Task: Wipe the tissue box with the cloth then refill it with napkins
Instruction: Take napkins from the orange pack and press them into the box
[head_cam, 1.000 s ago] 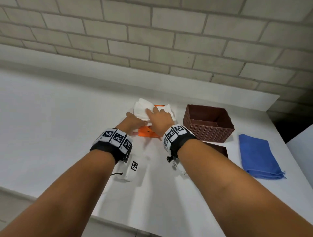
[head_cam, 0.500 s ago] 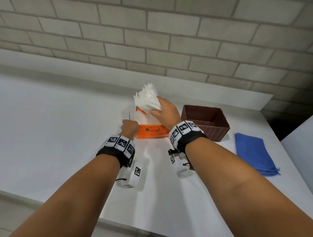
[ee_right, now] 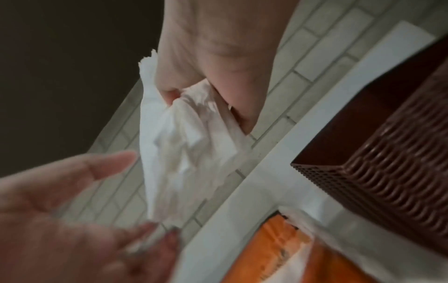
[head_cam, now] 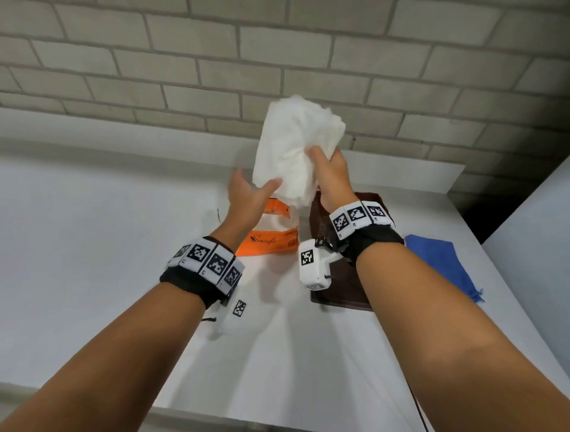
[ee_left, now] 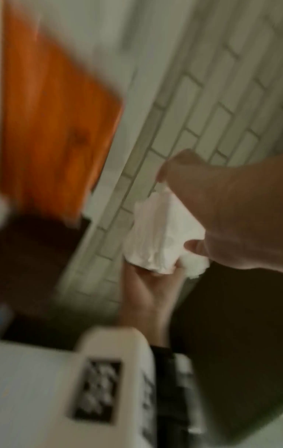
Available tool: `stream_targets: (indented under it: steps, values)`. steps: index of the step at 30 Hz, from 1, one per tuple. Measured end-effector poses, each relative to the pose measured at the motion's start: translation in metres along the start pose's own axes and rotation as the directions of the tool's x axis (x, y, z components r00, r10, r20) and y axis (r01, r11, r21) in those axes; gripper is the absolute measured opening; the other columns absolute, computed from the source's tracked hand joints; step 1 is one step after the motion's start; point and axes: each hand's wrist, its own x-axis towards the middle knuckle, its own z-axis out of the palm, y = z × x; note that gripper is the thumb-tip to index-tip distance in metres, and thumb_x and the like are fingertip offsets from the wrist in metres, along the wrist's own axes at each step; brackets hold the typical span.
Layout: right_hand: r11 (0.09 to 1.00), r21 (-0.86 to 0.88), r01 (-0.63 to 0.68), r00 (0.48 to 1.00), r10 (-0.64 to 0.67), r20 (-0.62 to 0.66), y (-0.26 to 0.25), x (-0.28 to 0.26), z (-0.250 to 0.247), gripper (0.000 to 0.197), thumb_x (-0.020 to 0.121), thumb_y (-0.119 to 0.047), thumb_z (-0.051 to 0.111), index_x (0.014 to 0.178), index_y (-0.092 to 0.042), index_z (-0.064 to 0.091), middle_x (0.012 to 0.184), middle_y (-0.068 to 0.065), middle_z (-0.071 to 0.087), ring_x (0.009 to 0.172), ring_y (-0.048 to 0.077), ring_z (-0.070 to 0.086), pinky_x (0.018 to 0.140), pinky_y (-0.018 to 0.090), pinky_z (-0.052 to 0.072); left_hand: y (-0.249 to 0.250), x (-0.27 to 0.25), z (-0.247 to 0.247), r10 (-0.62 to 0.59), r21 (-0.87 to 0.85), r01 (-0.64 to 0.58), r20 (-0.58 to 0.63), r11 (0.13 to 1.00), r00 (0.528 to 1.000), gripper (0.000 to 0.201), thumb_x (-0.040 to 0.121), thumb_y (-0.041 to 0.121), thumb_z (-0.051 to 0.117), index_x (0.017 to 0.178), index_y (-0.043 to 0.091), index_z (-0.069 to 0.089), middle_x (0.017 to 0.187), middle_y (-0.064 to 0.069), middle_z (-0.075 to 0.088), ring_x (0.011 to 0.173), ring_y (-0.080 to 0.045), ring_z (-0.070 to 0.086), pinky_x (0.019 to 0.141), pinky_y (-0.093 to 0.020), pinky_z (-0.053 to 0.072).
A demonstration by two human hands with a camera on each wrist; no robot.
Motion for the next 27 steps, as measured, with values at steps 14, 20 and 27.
stream_targets:
  steps: [14, 20, 27]
  values:
    - [0.918, 0.292, -0.268, 0.961, 0.232, 0.151, 0.006, -0.025, -0.053, 0.034, 0.086, -0.023, 0.052, 0.118, -0.015, 0.053, 0.111, 0.006, 0.062, 0.107, 0.026, 0.057, 0.086, 0.039, 0.047, 0.016, 0.01, 0.051, -0.186, -0.637, 0.564, 0.561, 0.525, 0.806, 0.054, 0.088, 0.027, 0.064, 0.136, 0.007, 0.049, 0.134, -0.013, 0.058, 0.124, -0.029, 0.055, 0.109, -0.048, 0.039]
    - [0.937, 0.234, -0.261, 0.965, 0.25, 0.075, -0.006, -0.016, -0.089, 0.037, 0.094, -0.05, 0.041, 0.107, -0.024, 0.064, 0.098, -0.002, 0.073, 0.096, 0.017, 0.065, 0.075, 0.031, 0.054, 0.011, 0.02, 0.045, -0.261, -0.451, 0.543, 0.548, 0.708, 0.795, 0.035, 0.087, 0.021, 0.066, 0.12, 0.012, 0.062, 0.105, -0.006, 0.073, 0.096, -0.02, 0.07, 0.084, -0.037, 0.057]
    - [0.933, -0.021, -0.36, 0.932, 0.36, 0.035, 0.001, -0.006, -0.1, 0.051, 0.087, -0.031, 0.065, 0.129, -0.005, 0.057, 0.123, 0.014, 0.067, 0.107, 0.027, 0.066, 0.093, 0.037, 0.053, 0.016, 0.027, 0.066, -0.293, -0.253, 0.534, 0.613, 0.807, 0.734, 0.013, 0.088, 0.022, 0.063, 0.095, 0.011, 0.067, 0.079, -0.004, 0.076, 0.071, -0.017, 0.074, 0.065, -0.03, 0.061]
